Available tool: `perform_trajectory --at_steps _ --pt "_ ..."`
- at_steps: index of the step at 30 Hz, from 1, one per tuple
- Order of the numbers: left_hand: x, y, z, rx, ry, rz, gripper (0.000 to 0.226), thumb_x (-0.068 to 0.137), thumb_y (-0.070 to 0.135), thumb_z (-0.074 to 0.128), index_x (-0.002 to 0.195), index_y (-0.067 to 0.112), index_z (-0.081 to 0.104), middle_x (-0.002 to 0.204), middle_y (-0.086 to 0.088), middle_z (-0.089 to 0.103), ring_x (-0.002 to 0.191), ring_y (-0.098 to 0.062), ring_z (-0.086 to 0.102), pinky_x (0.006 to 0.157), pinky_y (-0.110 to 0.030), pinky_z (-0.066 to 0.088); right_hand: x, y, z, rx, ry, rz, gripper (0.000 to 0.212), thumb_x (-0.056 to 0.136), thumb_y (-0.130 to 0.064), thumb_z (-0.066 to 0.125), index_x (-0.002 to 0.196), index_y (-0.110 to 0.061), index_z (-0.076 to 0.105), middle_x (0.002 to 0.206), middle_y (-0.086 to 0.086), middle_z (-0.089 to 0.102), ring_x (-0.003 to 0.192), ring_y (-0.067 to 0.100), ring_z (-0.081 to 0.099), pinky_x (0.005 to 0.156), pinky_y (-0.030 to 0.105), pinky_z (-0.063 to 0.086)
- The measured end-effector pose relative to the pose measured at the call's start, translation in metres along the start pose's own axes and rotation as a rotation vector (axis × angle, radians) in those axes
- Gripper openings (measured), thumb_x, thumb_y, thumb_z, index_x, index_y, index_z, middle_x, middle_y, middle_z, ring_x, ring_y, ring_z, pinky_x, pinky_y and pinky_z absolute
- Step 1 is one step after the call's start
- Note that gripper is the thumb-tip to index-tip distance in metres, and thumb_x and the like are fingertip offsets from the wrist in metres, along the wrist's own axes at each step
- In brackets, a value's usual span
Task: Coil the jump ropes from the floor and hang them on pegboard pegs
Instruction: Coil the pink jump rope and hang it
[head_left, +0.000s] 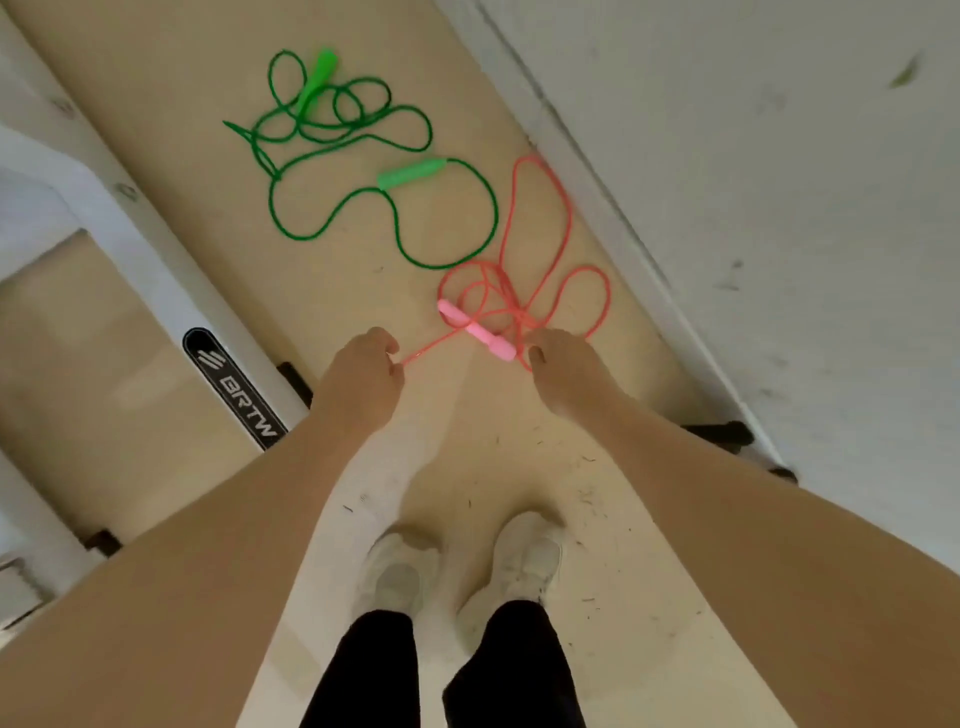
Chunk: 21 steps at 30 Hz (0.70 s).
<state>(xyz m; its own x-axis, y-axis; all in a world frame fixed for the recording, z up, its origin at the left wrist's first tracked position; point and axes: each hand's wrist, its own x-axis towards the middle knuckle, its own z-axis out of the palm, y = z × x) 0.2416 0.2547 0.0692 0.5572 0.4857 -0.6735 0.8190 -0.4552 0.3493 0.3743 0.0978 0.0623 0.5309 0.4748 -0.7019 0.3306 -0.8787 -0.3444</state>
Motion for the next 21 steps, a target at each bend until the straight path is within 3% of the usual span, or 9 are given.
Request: perform_trajectory --at_steps 2,5,9,11,15,18,21 --pt "0.028 -0.04 0.042 0.072 -0.054 -0.042 0.037 0.091 0.017 0.056 0.123 0.002 0.046 0.119 -0.018 0.05 0.104 -0.034 0.053 0.087 -0.04 0.042 0.041 0.012 0.048 -0.013 0.016 0.011 0.037 0.096 -0.01 0.035 0.129 -0.017 0.052 0.127 0.011 0.057 0.116 0.028 0.052 0.09 0.031 0.041" --pt "0.065 -0.092 0.095 0.255 -0.107 -0.1 0.054 0.087 0.028 0.063 0.125 -0.001 0.039 0.122 -0.02 0.044 0.106 -0.035 0.051 0.088 -0.04 0.043 0.095 0.025 0.106 -0.066 0.031 -0.024 0.041 0.097 -0.013 0.035 0.138 -0.014 0.04 0.138 0.01 0.046 0.127 0.027 0.041 0.102 0.035 0.035" --pt "0.089 -0.129 0.147 0.359 -0.13 -0.094 0.056 0.09 0.035 0.056 0.13 0.002 0.036 0.123 -0.017 0.046 0.109 -0.032 0.05 0.086 -0.039 0.043 0.133 0.035 0.145 -0.261 0.082 -0.052 0.055 0.093 -0.019 0.05 0.142 -0.013 0.025 0.145 0.01 0.032 0.133 0.032 0.03 0.101 0.042 0.033" --pt "0.09 -0.132 0.159 0.242 -0.103 -0.067 0.049 0.093 0.031 0.05 0.132 0.005 0.037 0.117 -0.014 0.051 0.104 -0.031 0.052 0.084 -0.04 0.045 0.138 0.044 0.152 -0.361 0.087 -0.031 0.056 0.091 -0.009 0.05 0.141 -0.01 0.024 0.145 0.011 0.031 0.133 0.033 0.031 0.099 0.042 0.035" --pt "0.077 -0.097 0.124 -0.195 -0.126 0.024 0.017 0.092 0.016 0.046 0.109 0.019 0.044 0.073 0.001 0.05 0.061 -0.015 0.048 0.049 -0.023 0.037 0.112 0.054 0.124 -0.426 -0.018 0.066 0.046 0.087 -0.002 0.043 0.132 -0.009 0.037 0.135 0.011 0.043 0.123 0.032 0.043 0.092 0.041 0.039" --pt "0.051 -0.044 0.072 -0.441 -0.152 0.11 0.008 0.087 0.021 0.055 0.086 0.02 0.048 0.067 0.002 0.047 0.057 -0.014 0.043 0.052 -0.021 0.034 0.059 0.056 0.076 -0.537 -0.083 0.133 0.042 0.088 -0.006 0.042 0.128 -0.016 0.045 0.127 0.008 0.052 0.119 0.03 0.048 0.097 0.038 0.037" --pt "0.015 0.02 0.014 -0.637 -0.176 0.151 0.047 0.083 0.05 0.056 0.058 0.014 0.042 0.053 0.0 0.04 0.051 -0.013 0.036 0.062 -0.029 0.032 0.005 0.04 0.018 -0.526 -0.164 0.094 0.046 0.083 -0.004 0.046 0.127 -0.017 0.05 0.129 0.005 0.048 0.123 0.027 0.043 0.106 0.037 0.031"
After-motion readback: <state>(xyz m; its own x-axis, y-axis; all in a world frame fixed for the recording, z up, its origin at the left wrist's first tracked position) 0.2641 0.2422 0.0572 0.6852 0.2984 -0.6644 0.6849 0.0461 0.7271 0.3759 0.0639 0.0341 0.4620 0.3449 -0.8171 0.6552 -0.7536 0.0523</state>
